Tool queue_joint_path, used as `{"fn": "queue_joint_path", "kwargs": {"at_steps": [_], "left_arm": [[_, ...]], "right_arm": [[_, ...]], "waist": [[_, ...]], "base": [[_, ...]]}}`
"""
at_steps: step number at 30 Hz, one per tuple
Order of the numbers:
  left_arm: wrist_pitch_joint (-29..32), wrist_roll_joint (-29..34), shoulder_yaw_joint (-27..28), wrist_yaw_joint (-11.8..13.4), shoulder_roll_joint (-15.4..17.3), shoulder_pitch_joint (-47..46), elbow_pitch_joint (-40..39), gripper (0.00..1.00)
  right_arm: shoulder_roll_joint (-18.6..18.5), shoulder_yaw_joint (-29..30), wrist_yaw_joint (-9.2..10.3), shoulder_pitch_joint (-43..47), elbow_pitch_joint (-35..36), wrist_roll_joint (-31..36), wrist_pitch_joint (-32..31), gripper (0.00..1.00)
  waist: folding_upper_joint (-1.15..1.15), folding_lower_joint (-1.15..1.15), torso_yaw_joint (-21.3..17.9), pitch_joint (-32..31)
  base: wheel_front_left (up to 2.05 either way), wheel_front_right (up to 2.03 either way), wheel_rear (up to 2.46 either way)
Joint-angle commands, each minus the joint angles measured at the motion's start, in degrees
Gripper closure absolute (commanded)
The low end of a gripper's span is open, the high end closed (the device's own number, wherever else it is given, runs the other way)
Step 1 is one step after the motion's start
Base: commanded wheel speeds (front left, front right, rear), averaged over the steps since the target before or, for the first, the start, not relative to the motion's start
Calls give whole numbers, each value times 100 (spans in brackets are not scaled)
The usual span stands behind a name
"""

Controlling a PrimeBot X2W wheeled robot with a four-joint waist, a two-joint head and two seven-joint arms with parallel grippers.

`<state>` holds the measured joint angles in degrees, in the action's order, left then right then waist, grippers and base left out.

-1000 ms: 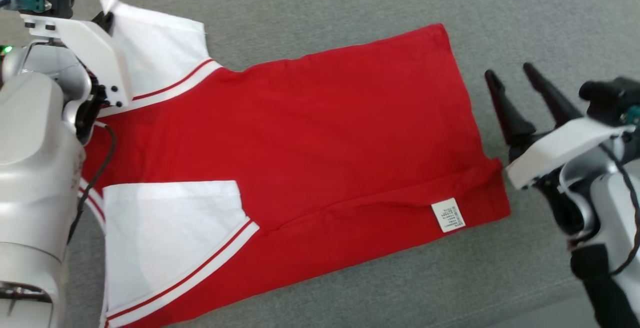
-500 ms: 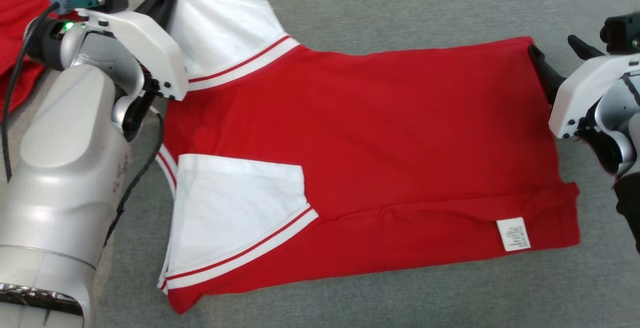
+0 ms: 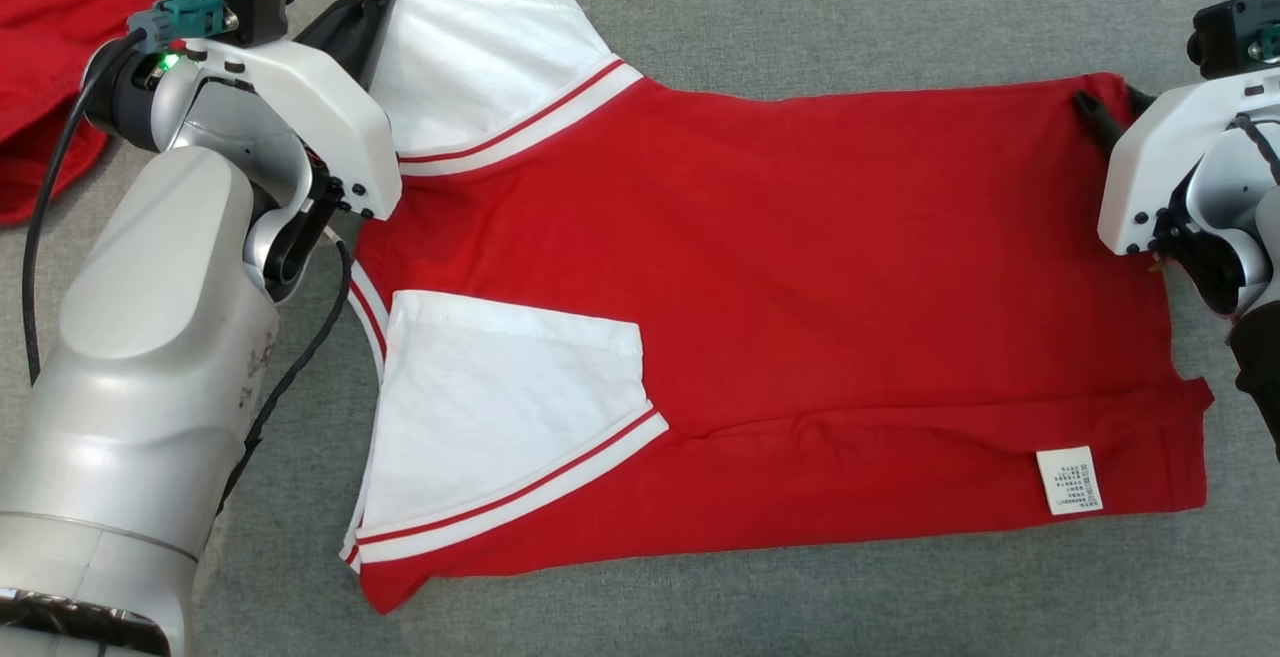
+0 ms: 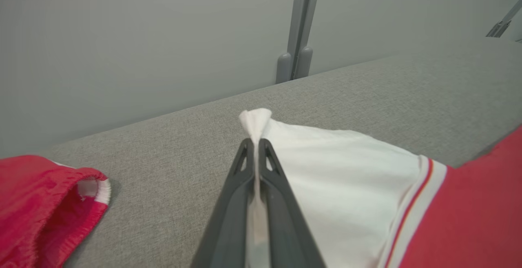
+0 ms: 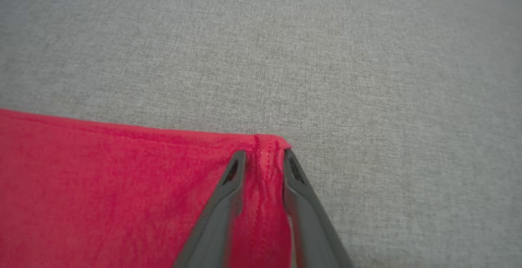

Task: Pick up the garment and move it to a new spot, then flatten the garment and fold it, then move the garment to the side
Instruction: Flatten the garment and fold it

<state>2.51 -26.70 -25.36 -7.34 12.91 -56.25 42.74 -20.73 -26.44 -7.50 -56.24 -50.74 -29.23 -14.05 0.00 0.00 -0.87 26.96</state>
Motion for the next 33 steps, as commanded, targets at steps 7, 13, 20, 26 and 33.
{"fn": "queue_joint_path", "kwargs": {"at_steps": [7, 13, 20, 26, 33], "left_arm": [[-173, -114, 71, 43, 175, 257, -279, 100], [-480, -280, 183, 49, 239, 635, -732, 100], [-843, -403, 302, 248, 376, 1605, -1890, 100], [-1031, -498, 379, 585, 475, 2793, -3183, 100], [-1167, -642, 407, 1075, 484, 4290, -4193, 100]], "right_arm": [[-70, -247, 1, -64, -179, -386, 570, 100], [-198, -395, 1, 113, -70, -630, 1119, 100], [-494, -600, 1, 699, 448, -1047, 1959, 100], [-732, -461, 1, 1547, 961, -1273, 2584, 100], [-698, 143, 1, 2770, 1477, -1110, 2876, 100]], "waist": [[0, 0, -64, -59], [0, 0, -58, -217], [0, 0, 9, -546], [0, 0, 87, -875], [0, 0, 159, -1175]], "base": [[0, 0, 0], [0, 0, 0], [0, 0, 0], [0, 0, 0], [0, 0, 0]]}}
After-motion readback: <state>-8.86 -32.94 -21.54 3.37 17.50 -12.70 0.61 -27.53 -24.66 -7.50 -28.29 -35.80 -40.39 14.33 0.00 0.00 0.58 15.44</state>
